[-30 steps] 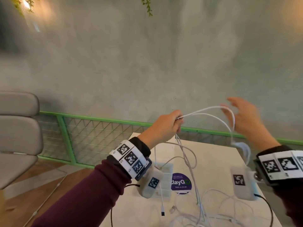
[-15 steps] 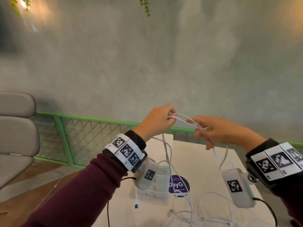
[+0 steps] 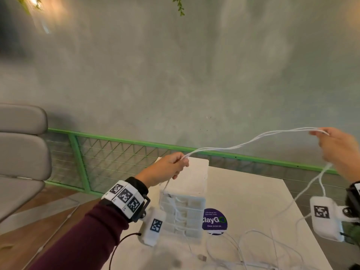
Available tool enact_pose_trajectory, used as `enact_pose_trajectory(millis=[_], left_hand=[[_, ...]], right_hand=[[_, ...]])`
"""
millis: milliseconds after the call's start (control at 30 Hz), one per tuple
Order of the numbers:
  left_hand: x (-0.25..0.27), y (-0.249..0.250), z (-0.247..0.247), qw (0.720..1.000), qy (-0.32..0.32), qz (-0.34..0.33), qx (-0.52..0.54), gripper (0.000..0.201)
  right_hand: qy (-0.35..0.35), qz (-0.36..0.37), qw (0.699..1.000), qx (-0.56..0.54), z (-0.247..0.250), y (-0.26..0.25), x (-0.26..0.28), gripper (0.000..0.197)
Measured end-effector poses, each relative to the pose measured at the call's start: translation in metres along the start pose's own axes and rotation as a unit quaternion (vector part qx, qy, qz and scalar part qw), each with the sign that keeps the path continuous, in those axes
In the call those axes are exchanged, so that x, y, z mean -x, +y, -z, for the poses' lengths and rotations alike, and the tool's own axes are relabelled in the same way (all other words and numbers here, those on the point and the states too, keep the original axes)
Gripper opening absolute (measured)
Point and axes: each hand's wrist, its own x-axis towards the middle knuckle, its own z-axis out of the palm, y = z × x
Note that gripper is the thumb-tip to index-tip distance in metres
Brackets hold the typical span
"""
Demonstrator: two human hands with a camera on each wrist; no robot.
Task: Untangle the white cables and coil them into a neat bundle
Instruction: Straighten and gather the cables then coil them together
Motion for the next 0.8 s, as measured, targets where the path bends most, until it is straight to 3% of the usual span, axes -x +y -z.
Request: enact_pose_trajectory(millis=[67, 133, 200, 267, 333, 367, 433, 467, 533, 600, 700, 800], left_hand=[[0.0, 0.001, -0.008, 1.0, -0.005, -0.002, 0.029, 0.023], [0.0, 0.005, -0.018, 0.999, -0.015, -0.003, 0.051, 0.024], [0.0, 0.012, -0.027, 0.998, -0.028, -0.006, 0.064, 0.024], [-0.001, 0.02, -0.036, 0.997, -0.046, -0.016, 0.055, 0.024], [-0.003, 0.028, -0.046, 0.997, -0.061, -0.028, 0.036, 0.024], [-0.004, 0.033, -0.05, 0.997, -0.067, -0.032, 0.033, 0.025], [-0.004, 0.041, -0.057, 0.996, -0.066, -0.046, 0.044, 0.025], [-0.003, 0.044, -0.058, 0.995, -0.063, -0.055, 0.048, 0.025], [-0.001, 0.044, -0.054, 0.995, -0.06, -0.066, 0.04, 0.024], [0.003, 0.041, -0.047, 0.995, -0.065, -0.068, 0.038, 0.019], [0.011, 0.029, -0.04, 0.995, -0.079, -0.052, 0.033, 0.02], [0.018, 0.009, -0.043, 0.996, -0.083, -0.014, 0.016, 0.022]], right_hand=[[-0.014, -0.006, 0.999, 0.045, -0.005, 0.006, 0.004, 0.026], [-0.066, -0.024, 0.985, 0.156, -0.01, 0.005, 0.012, 0.028], [-0.126, -0.066, 0.94, 0.31, -0.018, -0.007, 0.025, 0.05], [-0.145, -0.001, 0.909, 0.391, -0.029, -0.03, 0.046, 0.074], [-0.187, 0.171, 0.915, 0.315, -0.045, -0.056, 0.072, 0.089], [-0.244, 0.218, 0.915, 0.236, -0.055, -0.072, 0.088, 0.09], [-0.374, 0.22, 0.889, 0.149, -0.076, -0.097, 0.118, 0.081], [-0.41, 0.217, 0.873, 0.147, -0.087, -0.104, 0.126, 0.067], [-0.409, 0.221, 0.872, 0.152, -0.1, -0.111, 0.13, 0.034], [-0.382, 0.191, 0.894, 0.132, -0.1, -0.114, 0.125, 0.017], [-0.349, 0.185, 0.91, 0.123, -0.09, -0.114, 0.11, 0.01], [-0.259, 0.185, 0.947, 0.052, -0.075, -0.115, 0.092, 0.013]])
